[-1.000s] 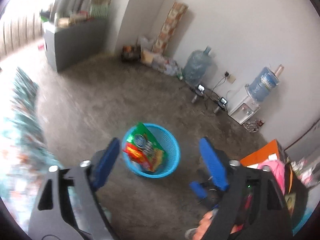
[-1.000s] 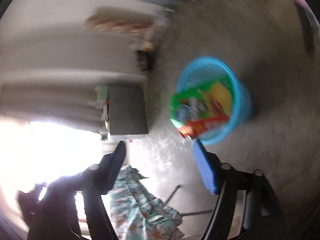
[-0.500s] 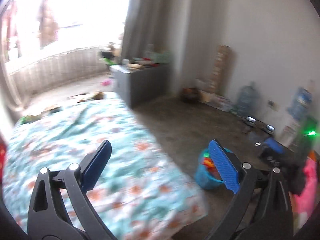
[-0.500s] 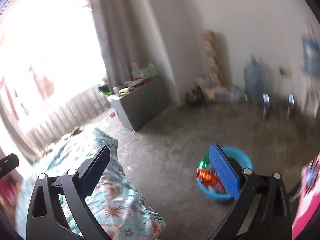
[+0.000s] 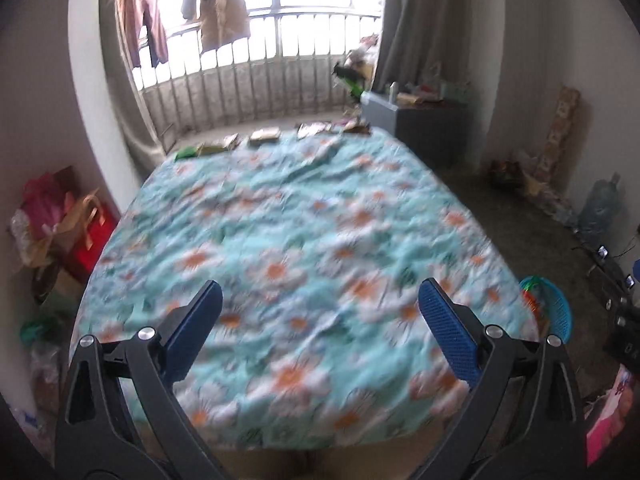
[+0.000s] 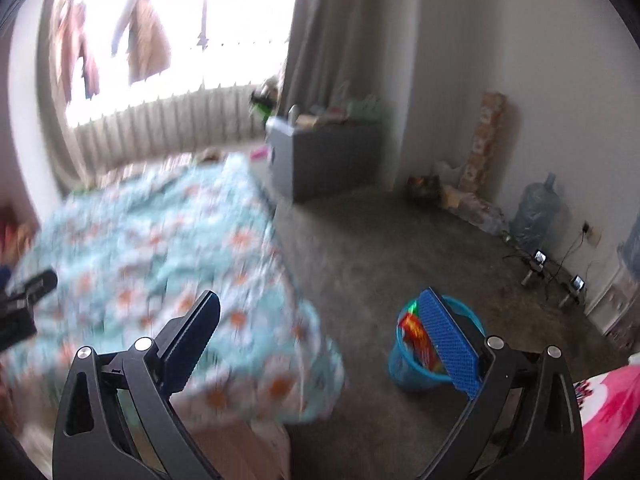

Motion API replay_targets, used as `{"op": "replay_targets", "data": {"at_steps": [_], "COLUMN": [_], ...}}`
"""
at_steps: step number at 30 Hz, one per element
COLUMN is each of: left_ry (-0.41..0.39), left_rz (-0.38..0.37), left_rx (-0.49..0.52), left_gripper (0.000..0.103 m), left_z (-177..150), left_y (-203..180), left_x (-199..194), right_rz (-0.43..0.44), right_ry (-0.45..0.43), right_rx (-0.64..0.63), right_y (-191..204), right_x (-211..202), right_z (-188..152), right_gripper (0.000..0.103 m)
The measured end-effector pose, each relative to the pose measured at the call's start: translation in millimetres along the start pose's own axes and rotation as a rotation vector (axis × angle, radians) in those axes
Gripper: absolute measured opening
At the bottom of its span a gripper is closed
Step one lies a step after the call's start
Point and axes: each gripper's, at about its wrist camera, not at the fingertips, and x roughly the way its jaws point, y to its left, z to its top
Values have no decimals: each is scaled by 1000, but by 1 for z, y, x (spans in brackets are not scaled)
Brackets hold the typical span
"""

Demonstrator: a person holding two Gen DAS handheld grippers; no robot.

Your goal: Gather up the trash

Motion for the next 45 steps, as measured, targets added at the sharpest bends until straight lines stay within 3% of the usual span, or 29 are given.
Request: {"op": "replay_targets", "data": {"at_steps": [4, 9, 22, 45], "left_ry": [108, 204, 208, 169], "left_rz": [39, 39, 82, 11], "left_rx": [-33, -78, -49, -32], "left_gripper": [94, 94, 94, 94], "left_z": [-31, -56, -52, -44], "left_y": [6, 13, 7, -33], "left_x": [13, 17, 21, 7], "right_rz": [-4, 40, 5, -87], "right_ry": [105, 208, 242, 207], "right_rx": [-81, -42, -15, 18], "right_y": [24, 29, 24, -13], "right_x": [13, 21, 30, 23], "right_z": [-27, -45, -57, -51], "right_gripper": [97, 97, 97, 97]}}
